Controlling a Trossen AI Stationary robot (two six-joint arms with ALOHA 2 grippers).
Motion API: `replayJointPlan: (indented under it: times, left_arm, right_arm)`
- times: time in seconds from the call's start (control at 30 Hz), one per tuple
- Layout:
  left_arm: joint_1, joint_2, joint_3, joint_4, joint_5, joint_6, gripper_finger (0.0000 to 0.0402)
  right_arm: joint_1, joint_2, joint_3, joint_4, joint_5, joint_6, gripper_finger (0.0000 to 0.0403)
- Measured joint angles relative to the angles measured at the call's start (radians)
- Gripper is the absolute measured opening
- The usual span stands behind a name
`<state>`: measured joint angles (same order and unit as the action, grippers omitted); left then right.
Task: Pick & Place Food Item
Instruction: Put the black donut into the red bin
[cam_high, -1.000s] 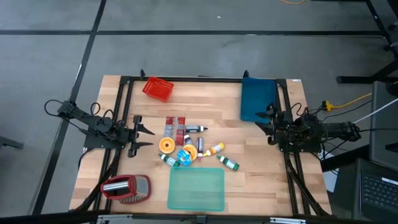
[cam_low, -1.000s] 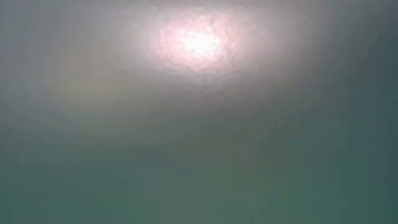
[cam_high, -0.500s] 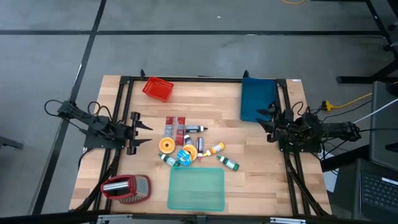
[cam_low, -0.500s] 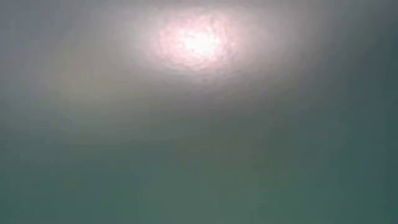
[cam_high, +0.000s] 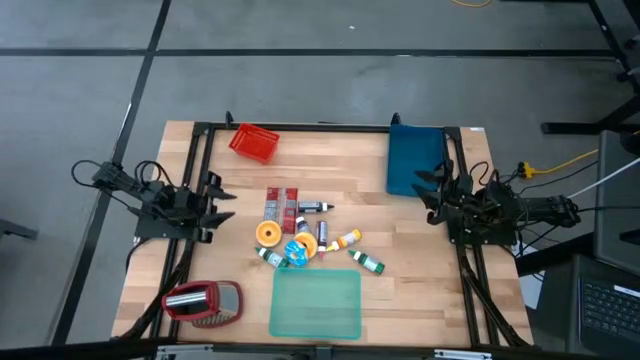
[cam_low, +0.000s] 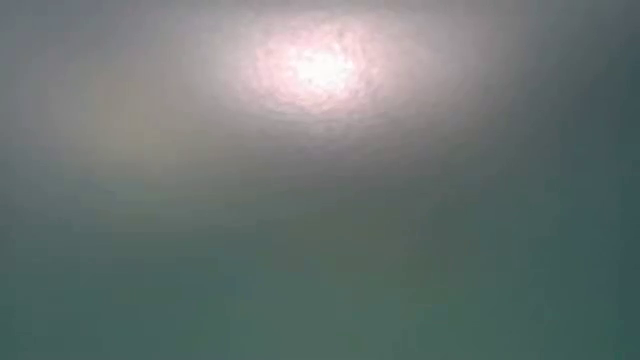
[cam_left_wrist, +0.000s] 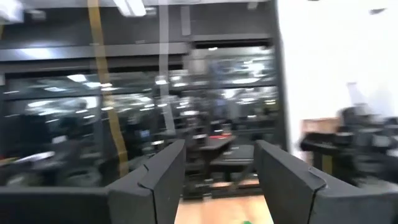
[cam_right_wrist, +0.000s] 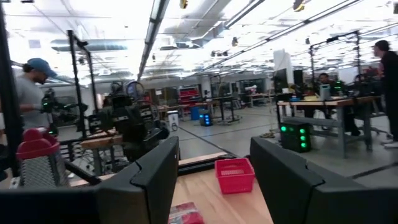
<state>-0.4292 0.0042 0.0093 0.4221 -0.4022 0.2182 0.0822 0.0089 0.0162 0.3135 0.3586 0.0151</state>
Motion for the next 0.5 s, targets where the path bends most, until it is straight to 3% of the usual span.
replayJointPlan:
  times: [0.2,0.37,0.5]
  left_arm:
    - [0.001,0.000,0.003,-0.053,-0.223,0.010,0.0188]
    - [0.018,0.054,0.104,-0.326,-0.274,-0.111,0.0185]
    - [0.065,0.190,0.217,-0.458,-0.282,-0.229,0.0189]
  right_arm:
    - [0.000,0.000,0.000,0.009,0.135,-0.059,0.0203]
    - [0.000,0.000,0.000,0.007,0.199,-0.102,0.0203]
    - [0.000,0.000,0.000,-0.037,0.202,-0.056,0.0203]
